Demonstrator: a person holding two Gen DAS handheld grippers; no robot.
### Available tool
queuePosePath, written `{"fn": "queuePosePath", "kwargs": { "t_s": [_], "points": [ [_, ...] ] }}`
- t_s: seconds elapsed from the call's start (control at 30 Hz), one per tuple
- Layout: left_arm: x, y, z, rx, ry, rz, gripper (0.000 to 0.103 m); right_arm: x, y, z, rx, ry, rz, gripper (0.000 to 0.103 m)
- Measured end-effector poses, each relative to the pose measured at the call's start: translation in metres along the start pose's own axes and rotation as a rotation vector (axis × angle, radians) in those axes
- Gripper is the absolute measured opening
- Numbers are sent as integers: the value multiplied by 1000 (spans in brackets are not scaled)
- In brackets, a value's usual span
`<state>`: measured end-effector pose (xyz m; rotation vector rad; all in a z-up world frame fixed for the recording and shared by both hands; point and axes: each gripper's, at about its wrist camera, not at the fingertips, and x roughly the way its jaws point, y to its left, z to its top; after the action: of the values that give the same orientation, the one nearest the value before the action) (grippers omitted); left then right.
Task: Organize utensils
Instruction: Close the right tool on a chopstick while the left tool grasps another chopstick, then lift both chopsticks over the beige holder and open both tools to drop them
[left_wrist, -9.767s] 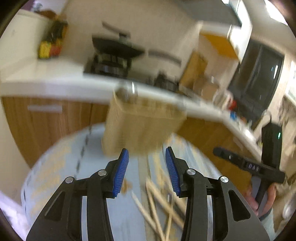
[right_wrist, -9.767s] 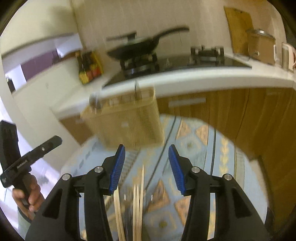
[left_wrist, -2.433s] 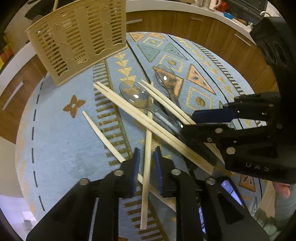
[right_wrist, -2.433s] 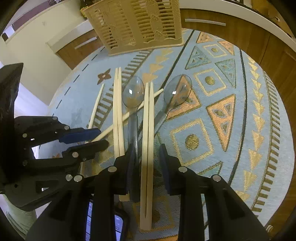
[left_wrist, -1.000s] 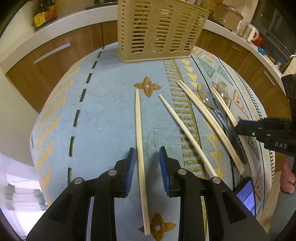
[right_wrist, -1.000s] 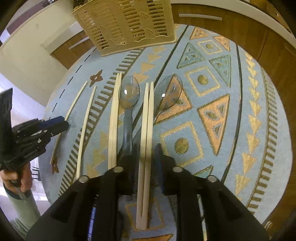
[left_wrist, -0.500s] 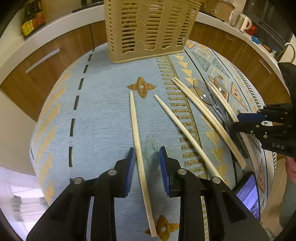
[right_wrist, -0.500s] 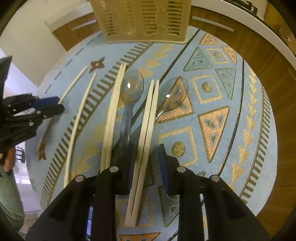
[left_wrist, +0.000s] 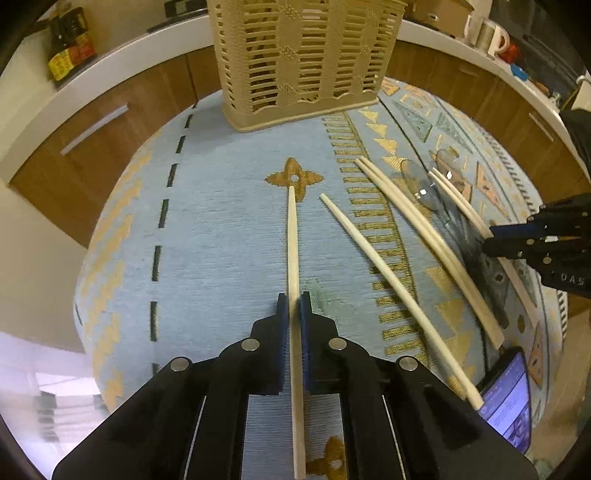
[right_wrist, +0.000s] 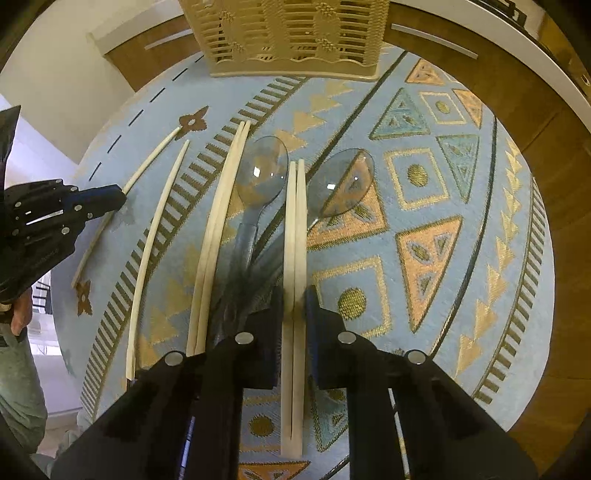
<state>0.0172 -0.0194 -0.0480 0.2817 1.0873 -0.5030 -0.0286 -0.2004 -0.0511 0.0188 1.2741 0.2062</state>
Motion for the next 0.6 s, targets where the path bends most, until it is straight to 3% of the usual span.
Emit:
{"fn": "queuePosePath", "kwargs": {
  "t_s": [0.27,0.6],
  "points": [
    [-40,-1,2,-59,-172,-69,4,-48,-11,-24,11,-148,48,10],
    [-120,-4,16,-128,-489,-157,4,-115,-10,-15,32,-391,76,11]
  ]
}}
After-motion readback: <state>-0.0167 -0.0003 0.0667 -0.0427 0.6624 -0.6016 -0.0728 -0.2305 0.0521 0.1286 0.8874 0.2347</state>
